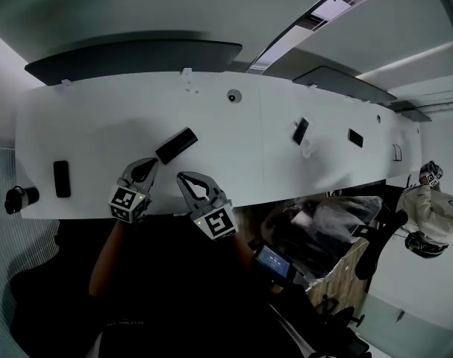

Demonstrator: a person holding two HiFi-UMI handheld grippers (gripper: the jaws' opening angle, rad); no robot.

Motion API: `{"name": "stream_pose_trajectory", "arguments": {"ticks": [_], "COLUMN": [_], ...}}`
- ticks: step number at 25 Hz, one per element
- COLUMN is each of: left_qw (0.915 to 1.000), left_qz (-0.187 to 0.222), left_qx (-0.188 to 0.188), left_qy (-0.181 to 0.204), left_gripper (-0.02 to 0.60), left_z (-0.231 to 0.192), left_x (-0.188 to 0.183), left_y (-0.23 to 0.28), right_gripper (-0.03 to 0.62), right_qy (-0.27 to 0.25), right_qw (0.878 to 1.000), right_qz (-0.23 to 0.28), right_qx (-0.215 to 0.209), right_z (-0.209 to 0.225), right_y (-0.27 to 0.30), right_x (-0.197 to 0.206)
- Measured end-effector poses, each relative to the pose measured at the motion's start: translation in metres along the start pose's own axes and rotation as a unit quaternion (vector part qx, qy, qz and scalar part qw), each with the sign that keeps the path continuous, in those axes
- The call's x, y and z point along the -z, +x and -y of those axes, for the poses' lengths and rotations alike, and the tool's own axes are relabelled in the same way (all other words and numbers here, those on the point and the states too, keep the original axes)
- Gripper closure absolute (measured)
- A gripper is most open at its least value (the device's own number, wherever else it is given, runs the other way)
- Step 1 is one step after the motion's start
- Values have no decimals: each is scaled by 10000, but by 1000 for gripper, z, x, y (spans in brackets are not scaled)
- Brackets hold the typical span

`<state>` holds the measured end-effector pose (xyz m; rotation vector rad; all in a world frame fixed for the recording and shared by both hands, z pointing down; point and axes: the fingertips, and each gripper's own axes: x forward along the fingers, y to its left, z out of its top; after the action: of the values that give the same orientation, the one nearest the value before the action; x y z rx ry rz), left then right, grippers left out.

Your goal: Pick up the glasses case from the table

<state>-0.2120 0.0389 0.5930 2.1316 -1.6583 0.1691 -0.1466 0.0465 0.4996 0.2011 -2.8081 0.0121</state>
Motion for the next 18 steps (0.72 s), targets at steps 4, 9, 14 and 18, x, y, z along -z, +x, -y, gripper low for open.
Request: {"name": "stream_pose_trajectory", "arguments": {"ticks": [4, 9, 14, 18], "left_qw": [9999, 9994, 9947, 9854], "left_qz": [-21, -284, -984, -1655], "left_qx": [97, 173, -124, -175], "left_qy": [59, 54, 259, 346], "left_gripper": [573, 572, 572, 571], "left_z": [1, -1, -18, -22], "left_x": [-5, 6, 30, 51], "left_y": [18, 35, 53, 69], "right_gripper": [586, 586, 586, 586], "right_qy": [177, 184, 303, 21], "right_qw": [9997, 9997, 9990, 9991], "right_qz": [21, -24, -90, -307], "right_qx": [146, 183, 306, 300], "right_z": [12, 17, 29, 36], "right_y": [4, 6, 0, -7], "right_x": [4, 8, 15, 23]}}
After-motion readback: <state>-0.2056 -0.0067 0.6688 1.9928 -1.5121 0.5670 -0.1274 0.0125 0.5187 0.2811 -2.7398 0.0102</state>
